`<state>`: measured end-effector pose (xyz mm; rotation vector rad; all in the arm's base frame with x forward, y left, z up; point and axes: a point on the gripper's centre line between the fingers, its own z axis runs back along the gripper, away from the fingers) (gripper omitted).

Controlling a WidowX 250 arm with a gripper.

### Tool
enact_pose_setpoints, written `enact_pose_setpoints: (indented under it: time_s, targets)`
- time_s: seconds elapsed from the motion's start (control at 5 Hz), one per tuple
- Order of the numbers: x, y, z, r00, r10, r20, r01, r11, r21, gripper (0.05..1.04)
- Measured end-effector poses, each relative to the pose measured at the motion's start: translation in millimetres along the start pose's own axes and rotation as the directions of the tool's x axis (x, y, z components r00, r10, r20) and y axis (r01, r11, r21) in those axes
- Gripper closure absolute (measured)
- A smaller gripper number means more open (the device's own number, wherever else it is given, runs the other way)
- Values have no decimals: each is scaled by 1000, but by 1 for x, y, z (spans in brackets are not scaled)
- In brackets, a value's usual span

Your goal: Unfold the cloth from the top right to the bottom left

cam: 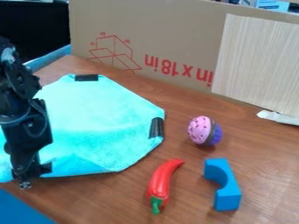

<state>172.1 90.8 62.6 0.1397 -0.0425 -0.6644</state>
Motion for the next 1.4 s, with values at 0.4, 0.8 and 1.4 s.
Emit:
enact_pose_setpoints:
  time_s: [0.4, 0.8, 1.4]
  targets:
    - [2, -14, 15, 1000, -23, 6, 23, 999, -48, 828]
    - [8, -9, 26, 1000, -4, 12, 5, 998, -61, 242]
    - [19, 32, 72, 991, 92, 97, -83, 992, -92, 83]
